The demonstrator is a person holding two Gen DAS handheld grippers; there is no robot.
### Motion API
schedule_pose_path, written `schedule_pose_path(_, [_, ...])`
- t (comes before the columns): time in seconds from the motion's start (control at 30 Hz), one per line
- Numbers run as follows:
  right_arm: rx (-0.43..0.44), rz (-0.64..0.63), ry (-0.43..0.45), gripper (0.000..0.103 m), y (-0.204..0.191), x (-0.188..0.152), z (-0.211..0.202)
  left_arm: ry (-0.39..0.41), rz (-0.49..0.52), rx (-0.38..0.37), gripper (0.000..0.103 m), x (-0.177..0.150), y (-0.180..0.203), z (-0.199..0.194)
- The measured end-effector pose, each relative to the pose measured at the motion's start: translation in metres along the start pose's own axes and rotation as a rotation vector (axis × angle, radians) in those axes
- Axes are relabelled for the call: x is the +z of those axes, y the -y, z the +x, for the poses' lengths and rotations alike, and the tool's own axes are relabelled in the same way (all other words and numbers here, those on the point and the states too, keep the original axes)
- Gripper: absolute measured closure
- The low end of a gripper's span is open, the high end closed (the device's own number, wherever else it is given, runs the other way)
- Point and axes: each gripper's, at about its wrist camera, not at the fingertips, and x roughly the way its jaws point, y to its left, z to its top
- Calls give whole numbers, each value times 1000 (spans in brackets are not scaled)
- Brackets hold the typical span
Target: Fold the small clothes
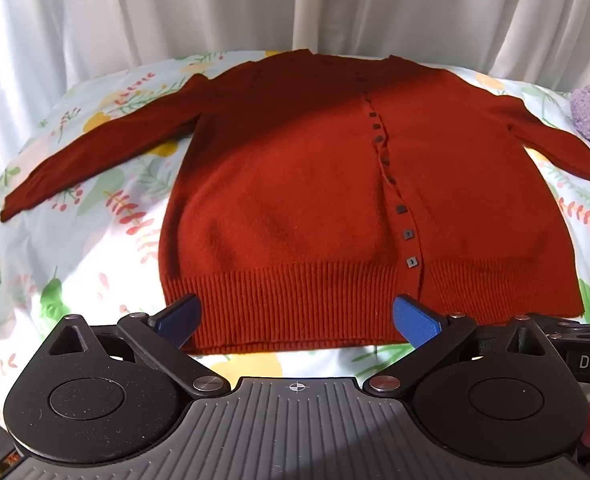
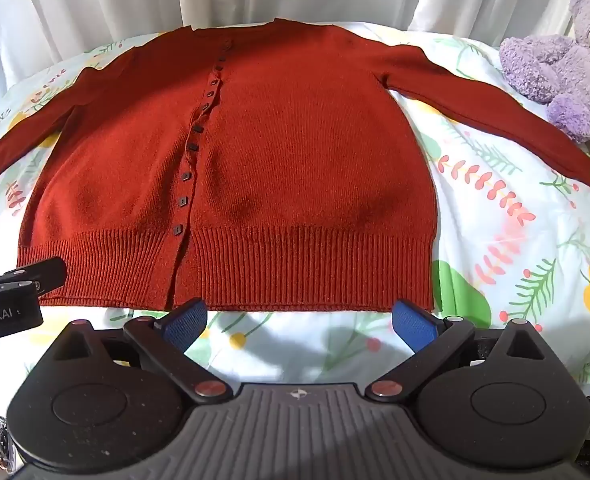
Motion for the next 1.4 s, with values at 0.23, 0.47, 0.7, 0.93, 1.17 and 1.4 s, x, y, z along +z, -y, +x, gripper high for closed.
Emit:
schedule_pose_path(0.23, [1, 0, 1, 4, 2, 3, 1, 2, -3, -10, 0, -9, -1, 2])
schedule_pose_path(0.47, [-6, -2, 4, 4, 2, 0, 1, -9, -17, -16, 0, -9, -1, 4])
schedule_pose_path(0.7, [-3, -2, 6, 4, 2, -3, 3, -16, -26, -21, 0, -9, -4, 5])
schedule_pose_path(0.93, [-2, -1, 5, 4, 1, -3, 2, -19, -30, -23, 0, -7, -5, 4])
schedule_pose_path(1.17, [-2, 2, 4, 4, 1, -2, 1, -24, -30, -24, 0, -6, -5, 4])
schedule_pose_path(1.4, [1, 6, -2, 4, 3, -3, 3, -29, -31, -20, 0, -6, -4, 5])
